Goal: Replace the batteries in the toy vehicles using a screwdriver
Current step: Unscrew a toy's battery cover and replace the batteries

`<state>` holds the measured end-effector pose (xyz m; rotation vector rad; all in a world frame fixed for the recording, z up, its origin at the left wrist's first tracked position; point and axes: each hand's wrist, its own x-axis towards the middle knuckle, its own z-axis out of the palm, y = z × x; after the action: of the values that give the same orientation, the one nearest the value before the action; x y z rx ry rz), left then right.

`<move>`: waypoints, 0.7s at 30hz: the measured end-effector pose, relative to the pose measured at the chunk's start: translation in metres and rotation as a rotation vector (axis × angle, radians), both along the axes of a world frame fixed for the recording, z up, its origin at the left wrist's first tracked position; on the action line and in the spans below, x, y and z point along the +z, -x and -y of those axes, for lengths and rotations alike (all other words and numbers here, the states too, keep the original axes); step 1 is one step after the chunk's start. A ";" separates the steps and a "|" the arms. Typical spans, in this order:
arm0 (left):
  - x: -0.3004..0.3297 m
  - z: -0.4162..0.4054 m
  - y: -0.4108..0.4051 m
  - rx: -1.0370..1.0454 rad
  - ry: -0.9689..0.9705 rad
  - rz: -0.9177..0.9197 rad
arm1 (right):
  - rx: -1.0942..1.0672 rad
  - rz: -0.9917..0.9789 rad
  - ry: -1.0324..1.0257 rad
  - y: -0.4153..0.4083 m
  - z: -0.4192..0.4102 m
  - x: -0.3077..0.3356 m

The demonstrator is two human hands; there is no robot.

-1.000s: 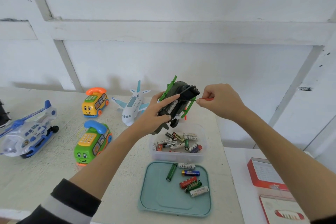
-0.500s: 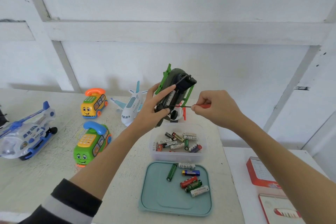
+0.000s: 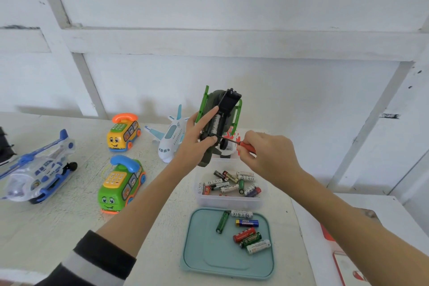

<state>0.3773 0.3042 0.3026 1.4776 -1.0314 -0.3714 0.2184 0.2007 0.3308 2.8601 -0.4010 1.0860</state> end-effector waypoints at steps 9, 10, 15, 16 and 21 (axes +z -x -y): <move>0.000 0.002 -0.012 -0.009 -0.011 0.001 | 0.008 0.085 -0.040 0.007 0.008 0.008; 0.000 0.001 -0.013 -0.020 -0.011 0.002 | -0.010 0.107 -0.088 0.008 0.010 0.012; 0.004 -0.003 -0.009 -0.104 -0.053 0.048 | -0.102 0.025 -0.225 -0.002 0.027 0.031; 0.005 -0.003 -0.009 -0.115 -0.055 0.061 | -0.110 -0.003 -0.221 -0.005 0.027 0.033; 0.008 -0.004 -0.007 -0.127 -0.109 0.203 | -0.135 -0.067 -0.217 -0.010 0.027 0.032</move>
<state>0.3843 0.3078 0.3104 1.5757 -1.2878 -0.3783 0.2285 0.1734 0.3631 2.9898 -0.7380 0.9758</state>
